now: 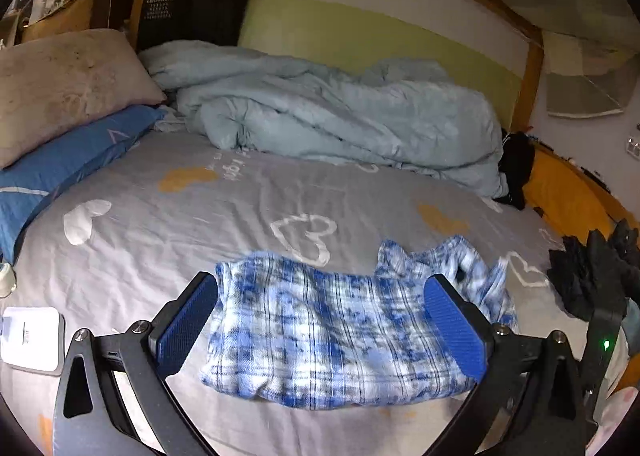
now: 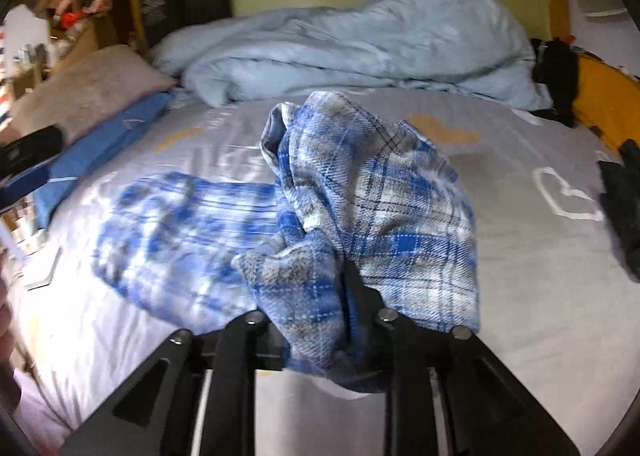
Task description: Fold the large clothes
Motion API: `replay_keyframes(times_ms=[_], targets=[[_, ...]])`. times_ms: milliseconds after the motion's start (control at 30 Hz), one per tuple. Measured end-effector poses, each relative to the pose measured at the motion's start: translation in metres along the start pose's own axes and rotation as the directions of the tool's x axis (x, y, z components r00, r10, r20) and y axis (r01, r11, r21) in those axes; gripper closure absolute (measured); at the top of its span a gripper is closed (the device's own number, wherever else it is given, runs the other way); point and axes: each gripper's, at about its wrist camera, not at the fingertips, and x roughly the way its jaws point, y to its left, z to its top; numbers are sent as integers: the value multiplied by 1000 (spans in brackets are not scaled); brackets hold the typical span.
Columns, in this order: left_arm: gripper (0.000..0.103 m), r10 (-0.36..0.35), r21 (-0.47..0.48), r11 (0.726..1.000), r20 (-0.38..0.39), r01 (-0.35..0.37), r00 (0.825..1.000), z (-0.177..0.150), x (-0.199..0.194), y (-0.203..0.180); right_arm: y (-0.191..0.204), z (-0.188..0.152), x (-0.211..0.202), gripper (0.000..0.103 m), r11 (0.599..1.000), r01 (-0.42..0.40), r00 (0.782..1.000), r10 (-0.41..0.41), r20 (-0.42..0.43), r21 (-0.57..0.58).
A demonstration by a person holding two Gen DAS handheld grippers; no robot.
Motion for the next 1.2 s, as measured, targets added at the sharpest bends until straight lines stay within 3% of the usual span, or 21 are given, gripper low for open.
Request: replay_keyframes(times_ms=[33,67,300,333,367,433,500,533,600,700,800,933,1000,1033,1100,1200], targets=[[0,-9,-2,1000,4,9,1000,1,-1,1,-1,0,-1,58,999,-39,999,39,-8,2],[0,-10,-4,1000,7,10,1000,3,-2,2,-4,-2,-3,55,996,-90,996,90,-16,22],[0,0,12,1000,-3,0,1000,0,0,-1,-9,0,-30,55,983,-183,983,182,23,34],[0,-3,10,1000,-6,3,1000,0,0,0,-9,2,-39,55,985,-171,984,170,52,20],[0,-6,6,1000,-9,6,1000,-1,0,0,-11,5,-55,55,994,-107,988,105,117,12],[0,-10,0,1000,-10,10,1000,-1,-1,0,-20,13,-80,48,998,9,969,-24,246,61],[0,-11,0,1000,-6,11,1000,-1,-1,0,-31,25,-90,48,988,108,950,-135,280,109],[0,-7,3,1000,-7,7,1000,-1,0,-1,-37,31,-88,48,979,163,945,-191,266,122],[0,0,11,1000,-12,0,1000,-2,4,-2,-51,38,-77,48,970,196,947,-226,227,146],[0,8,24,1000,-19,-7,1000,-4,7,-6,-70,40,-37,48,970,155,980,-175,95,187],[0,15,41,999,-19,-14,1000,-5,8,-9,-74,35,5,48,969,96,995,-94,-21,230],[0,52,49,997,-14,-52,999,-6,11,-7,-49,29,22,47,974,157,987,-157,-12,165],[0,73,26,997,-16,-72,997,-6,14,-3,-36,29,30,38,981,152,988,-153,-7,122],[0,77,14,997,-18,-77,997,-5,16,-1,-32,32,36,29,984,150,989,-150,-16,95],[0,79,-7,997,-31,-79,996,-5,20,4,-22,32,52,27,986,163,986,-162,-35,28],[0,124,5,992,-29,-124,992,-4,22,5,-24,33,57,27,985,172,985,-171,-36,14]])
